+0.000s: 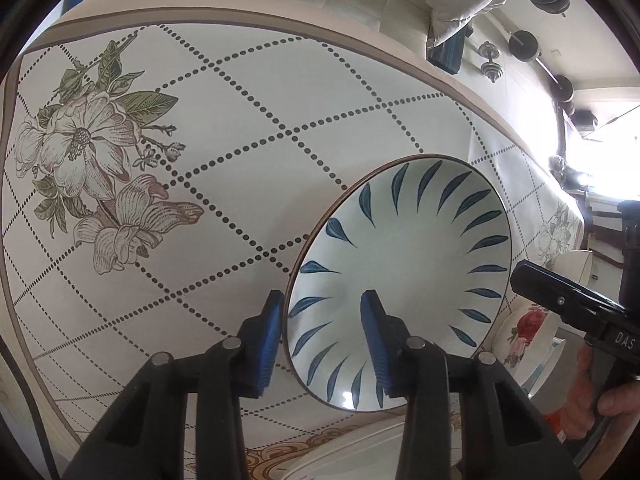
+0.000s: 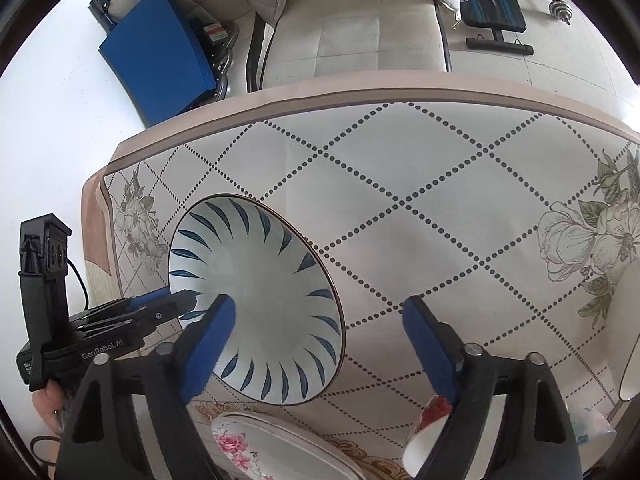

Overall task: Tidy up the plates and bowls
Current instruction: 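Pinch the blue-striped white plate rim with both grippers, then lift the blue-striped plate and carry it over the plate stack, then lower the blue-striped plate onto the pink-flower plate, then open both grippers to release the blue-striped plate, then raise both open grippers off the plate stack and move toward the bowls, then pinch the rim of the red-flower white bowl with both grippers, then lift the red-flower bowl and carry it beside the plate stack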

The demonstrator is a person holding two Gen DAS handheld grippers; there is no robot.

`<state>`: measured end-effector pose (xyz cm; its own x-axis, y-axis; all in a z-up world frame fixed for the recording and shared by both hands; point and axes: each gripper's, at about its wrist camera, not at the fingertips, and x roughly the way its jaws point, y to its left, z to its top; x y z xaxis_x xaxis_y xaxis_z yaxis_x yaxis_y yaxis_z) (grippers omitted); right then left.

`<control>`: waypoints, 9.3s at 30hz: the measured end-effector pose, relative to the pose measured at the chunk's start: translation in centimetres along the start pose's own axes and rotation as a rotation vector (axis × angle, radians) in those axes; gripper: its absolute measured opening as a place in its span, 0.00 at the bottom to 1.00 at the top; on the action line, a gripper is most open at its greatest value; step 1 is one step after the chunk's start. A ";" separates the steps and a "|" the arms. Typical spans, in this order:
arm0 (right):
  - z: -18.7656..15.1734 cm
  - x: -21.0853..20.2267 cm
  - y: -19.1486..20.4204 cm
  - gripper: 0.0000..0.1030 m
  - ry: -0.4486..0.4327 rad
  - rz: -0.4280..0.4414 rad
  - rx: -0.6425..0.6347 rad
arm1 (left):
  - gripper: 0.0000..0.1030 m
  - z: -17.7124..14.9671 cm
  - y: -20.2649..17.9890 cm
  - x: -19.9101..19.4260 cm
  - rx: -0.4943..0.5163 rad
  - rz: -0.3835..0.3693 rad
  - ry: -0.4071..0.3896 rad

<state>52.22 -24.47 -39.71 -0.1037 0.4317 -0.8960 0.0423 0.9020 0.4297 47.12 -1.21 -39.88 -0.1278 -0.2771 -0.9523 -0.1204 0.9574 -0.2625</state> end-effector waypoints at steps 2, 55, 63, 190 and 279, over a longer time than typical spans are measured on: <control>0.1 0.8 -0.2 0.67 0.017 0.012 -0.009 | 0.25 -0.2 0.1 0.1 0.004 0.006 -0.008; -20.4 -2.9 0.5 0.12 0.004 0.004 -0.101 | 0.11 -21.0 -1.6 -4.5 0.121 0.113 -0.051; -24.6 1.1 -1.4 0.11 0.051 -0.010 -0.067 | 0.11 -23.0 -1.2 -0.3 0.126 0.150 0.001; -22.3 -17.6 -22.5 1.00 -0.313 -0.124 0.099 | 0.63 -20.0 -23.1 -3.6 -0.014 0.126 -0.300; -20.7 -7.0 -10.7 0.11 0.078 -0.140 -0.203 | 0.11 -25.2 -21.6 3.3 0.133 0.149 -0.009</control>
<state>31.93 -37.24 -35.75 -0.1717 0.2941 -0.9402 -0.1778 0.9295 0.3232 24.48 -24.84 -33.43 -0.1255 -0.1317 -0.9833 0.0302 0.9902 -0.1365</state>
